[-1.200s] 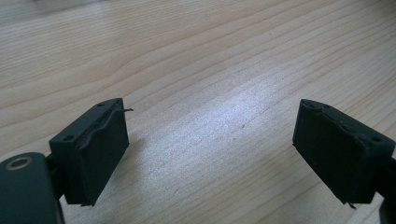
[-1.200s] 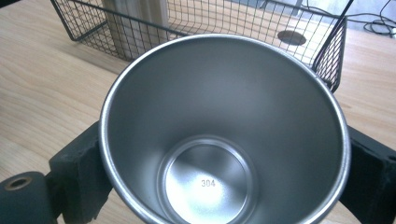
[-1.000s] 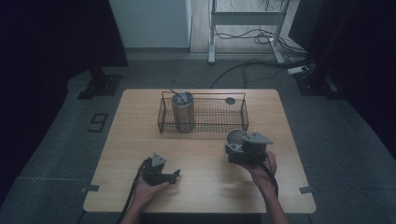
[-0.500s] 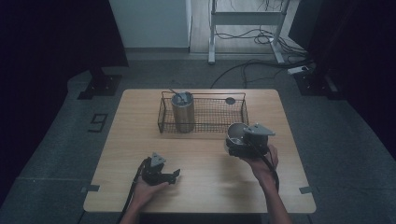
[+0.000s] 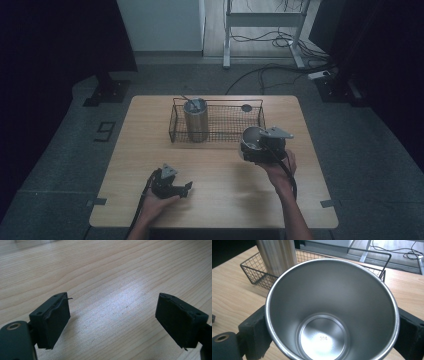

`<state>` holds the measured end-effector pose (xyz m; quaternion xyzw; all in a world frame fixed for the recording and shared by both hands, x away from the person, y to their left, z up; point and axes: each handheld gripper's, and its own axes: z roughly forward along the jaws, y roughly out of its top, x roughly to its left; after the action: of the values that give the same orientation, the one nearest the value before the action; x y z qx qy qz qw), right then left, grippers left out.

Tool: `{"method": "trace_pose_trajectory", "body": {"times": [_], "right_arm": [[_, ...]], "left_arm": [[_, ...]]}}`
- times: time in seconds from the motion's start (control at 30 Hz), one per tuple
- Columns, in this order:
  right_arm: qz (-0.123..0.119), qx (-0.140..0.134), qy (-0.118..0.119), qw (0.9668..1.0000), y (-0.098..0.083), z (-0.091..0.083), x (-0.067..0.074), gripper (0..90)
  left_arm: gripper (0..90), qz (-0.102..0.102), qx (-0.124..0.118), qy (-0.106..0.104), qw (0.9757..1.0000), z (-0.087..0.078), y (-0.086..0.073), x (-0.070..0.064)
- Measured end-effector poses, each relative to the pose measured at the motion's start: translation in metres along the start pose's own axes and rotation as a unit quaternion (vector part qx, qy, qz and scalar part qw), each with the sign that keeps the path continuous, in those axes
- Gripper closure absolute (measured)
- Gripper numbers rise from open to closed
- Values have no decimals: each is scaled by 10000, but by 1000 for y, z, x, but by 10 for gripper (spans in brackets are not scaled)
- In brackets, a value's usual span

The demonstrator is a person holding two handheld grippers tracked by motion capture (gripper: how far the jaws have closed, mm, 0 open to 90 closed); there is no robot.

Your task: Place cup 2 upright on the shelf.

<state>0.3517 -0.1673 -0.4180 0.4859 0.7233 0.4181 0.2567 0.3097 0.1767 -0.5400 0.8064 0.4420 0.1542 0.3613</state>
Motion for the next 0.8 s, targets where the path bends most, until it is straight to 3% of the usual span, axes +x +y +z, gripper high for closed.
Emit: {"method": "trace_pose_trajectory", "body": {"times": [0.8], "right_arm": [[-47,0,100,9999,41,19,-5,70]], "left_arm": [[124,-23,20,10,10000,0,-1,2]]}}
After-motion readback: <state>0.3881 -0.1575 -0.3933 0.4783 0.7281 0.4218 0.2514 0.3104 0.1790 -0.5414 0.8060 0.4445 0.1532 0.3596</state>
